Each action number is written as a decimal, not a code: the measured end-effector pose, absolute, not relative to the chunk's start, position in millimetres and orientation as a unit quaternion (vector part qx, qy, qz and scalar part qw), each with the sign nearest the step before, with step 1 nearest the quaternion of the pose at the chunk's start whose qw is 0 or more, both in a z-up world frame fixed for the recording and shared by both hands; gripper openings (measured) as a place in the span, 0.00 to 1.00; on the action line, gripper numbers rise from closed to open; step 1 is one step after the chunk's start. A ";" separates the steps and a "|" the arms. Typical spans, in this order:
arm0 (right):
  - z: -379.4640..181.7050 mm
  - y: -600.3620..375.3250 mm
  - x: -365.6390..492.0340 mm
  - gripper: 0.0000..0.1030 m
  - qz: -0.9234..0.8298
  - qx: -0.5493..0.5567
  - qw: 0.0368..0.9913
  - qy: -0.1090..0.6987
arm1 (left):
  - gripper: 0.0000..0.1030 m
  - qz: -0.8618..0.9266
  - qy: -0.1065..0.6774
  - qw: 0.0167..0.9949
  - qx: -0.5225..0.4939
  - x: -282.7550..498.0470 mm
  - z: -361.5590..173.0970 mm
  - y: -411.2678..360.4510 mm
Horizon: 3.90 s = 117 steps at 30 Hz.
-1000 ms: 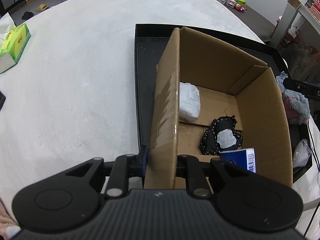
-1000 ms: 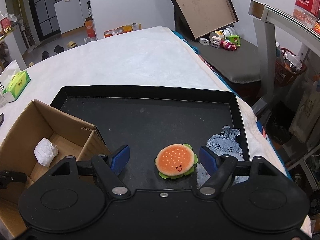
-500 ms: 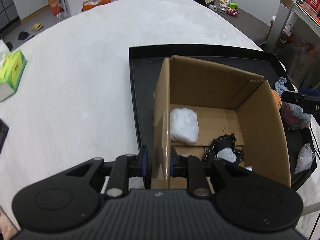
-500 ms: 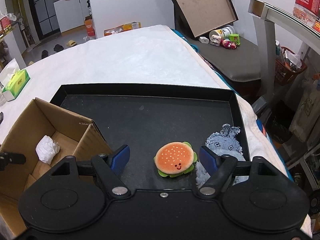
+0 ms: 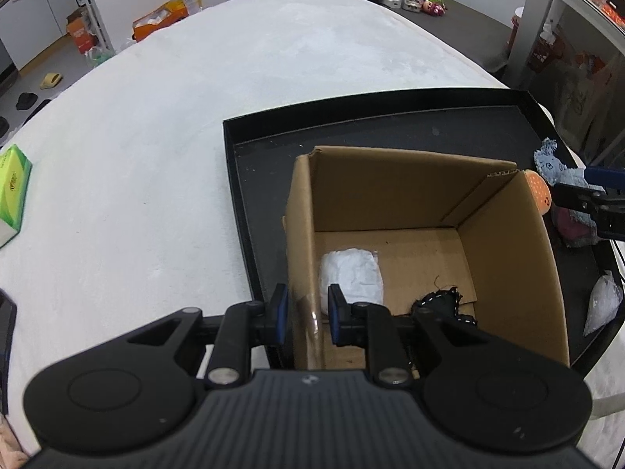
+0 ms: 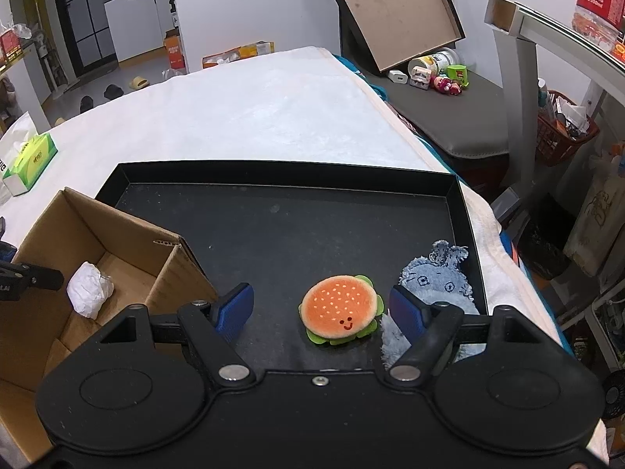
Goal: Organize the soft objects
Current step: 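Move the right tool to the plush hamburger on the tray, then close the right tool on the plush hamburger, then lift the plush hamburger with the right tool and carry it over the box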
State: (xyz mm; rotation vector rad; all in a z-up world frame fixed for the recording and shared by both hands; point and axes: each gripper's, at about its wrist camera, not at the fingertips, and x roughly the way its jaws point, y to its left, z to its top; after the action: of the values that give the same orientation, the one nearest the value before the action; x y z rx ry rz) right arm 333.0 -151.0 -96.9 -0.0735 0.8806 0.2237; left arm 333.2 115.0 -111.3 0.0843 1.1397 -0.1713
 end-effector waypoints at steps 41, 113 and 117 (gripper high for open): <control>-123.3 -156.0 349.7 0.74 0.116 -0.045 0.894 0.429 | 0.12 0.059 0.568 0.817 -0.086 337.7 -124.0 141.7; -61.4 -79.3 285.5 0.44 0.312 -0.075 0.853 0.410 | 0.12 0.047 0.574 0.816 -0.056 340.5 -124.4 130.9; -67.2 -61.7 286.1 0.44 0.326 -0.082 0.846 0.413 | 0.12 0.047 0.574 0.816 -0.054 340.8 -124.9 130.2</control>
State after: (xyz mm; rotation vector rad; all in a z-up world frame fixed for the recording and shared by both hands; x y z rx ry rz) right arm 286.1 -61.7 -67.2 -0.1736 0.8721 0.6873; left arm 340.8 130.2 -124.9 -0.1151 1.2237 0.1003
